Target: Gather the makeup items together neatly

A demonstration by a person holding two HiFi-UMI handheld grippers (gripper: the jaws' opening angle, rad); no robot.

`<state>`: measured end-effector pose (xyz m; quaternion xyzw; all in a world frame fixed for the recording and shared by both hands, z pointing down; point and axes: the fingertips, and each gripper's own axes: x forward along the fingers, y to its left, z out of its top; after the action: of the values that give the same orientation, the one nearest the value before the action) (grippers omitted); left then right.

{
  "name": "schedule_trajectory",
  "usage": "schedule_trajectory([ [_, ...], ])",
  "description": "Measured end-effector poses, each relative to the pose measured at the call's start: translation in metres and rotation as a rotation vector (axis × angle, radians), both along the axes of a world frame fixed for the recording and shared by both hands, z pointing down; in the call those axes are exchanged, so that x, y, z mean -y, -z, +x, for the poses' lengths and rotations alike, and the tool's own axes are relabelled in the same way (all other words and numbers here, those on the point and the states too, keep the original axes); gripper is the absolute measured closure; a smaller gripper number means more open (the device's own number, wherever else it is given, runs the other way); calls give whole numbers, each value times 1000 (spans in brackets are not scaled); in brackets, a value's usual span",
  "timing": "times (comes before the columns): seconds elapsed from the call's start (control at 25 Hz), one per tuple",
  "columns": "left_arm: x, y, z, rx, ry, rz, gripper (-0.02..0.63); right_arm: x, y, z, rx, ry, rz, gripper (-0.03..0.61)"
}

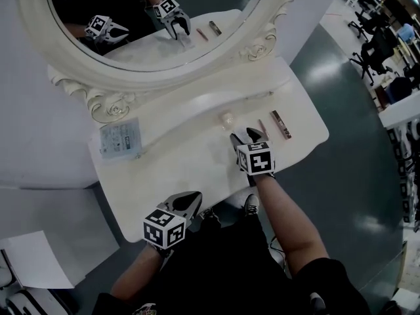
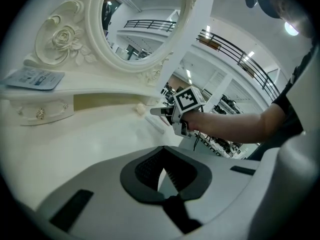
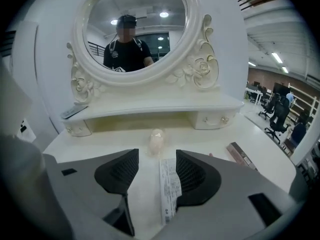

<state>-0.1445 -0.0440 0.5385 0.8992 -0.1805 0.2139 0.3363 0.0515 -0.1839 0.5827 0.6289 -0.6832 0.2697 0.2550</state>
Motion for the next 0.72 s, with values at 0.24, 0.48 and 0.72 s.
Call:
schedule_trajectory([
  [0.24,5,-7,-22,10,56,-18,604,42,-19,-11,32,1,-83,333],
  [0.48,12,-14,-41,13,112,-42,604,63,-33,-9,-34,-35,-157,347],
  [0.72,16,-16,-45,1,125,-56,604,60,-28,-27,-69,26,-126,426],
])
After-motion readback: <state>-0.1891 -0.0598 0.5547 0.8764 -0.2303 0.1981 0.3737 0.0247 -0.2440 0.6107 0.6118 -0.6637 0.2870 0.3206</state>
